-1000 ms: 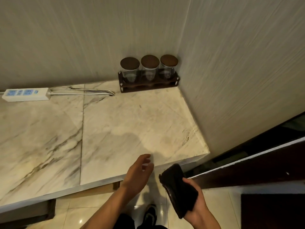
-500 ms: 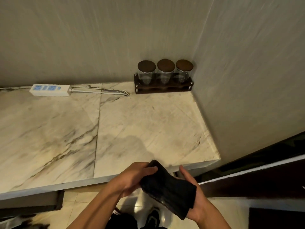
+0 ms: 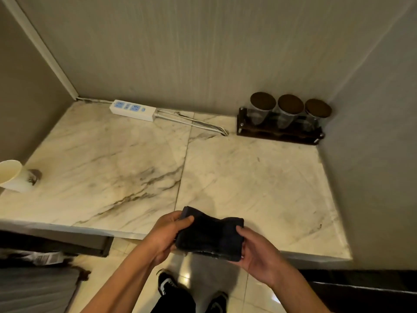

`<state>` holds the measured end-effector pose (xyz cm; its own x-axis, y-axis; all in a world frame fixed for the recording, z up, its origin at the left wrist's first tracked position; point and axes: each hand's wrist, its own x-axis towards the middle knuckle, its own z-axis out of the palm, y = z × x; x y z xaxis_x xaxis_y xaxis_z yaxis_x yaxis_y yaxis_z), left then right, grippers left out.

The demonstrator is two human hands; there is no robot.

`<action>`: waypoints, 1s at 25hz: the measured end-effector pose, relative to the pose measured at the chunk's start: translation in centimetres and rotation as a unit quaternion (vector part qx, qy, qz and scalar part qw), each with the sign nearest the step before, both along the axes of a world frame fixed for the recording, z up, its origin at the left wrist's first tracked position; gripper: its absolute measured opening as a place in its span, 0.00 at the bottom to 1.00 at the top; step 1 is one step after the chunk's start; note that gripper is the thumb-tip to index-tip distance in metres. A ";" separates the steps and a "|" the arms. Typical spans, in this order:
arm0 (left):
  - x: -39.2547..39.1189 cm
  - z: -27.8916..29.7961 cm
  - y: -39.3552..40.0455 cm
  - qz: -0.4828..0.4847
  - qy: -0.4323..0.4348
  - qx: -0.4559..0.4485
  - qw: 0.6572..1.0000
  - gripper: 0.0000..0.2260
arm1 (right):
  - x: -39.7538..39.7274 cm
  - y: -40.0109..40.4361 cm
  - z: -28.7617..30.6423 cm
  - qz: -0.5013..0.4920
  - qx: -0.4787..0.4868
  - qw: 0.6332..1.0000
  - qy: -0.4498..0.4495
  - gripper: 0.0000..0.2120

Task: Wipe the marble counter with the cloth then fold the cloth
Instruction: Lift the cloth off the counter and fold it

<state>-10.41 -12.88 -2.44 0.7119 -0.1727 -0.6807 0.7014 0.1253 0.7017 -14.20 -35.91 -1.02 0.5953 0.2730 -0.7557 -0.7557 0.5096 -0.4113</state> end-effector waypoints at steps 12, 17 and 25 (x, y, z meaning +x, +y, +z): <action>-0.1 -2.0 10.8 0.158 0.054 0.010 0.986 0.06 | 14.7 14.2 -1.7 0.217 -0.265 0.933 -0.114 0.06; 0.4 -2.3 11.1 0.111 0.057 0.125 0.984 0.07 | 17.9 17.7 -3.3 0.318 -0.458 0.790 -0.254 0.11; 0.9 -2.6 10.6 -0.014 -0.002 0.349 0.937 0.05 | 18.7 18.8 -5.3 0.386 -0.590 0.615 -0.353 0.11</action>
<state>-9.54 -2.27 -5.05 0.7171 0.2949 -0.6315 0.6942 -0.3837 0.6090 4.54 -17.12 -6.35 0.9261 0.1905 -0.3257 -0.0050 -0.8569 -0.5154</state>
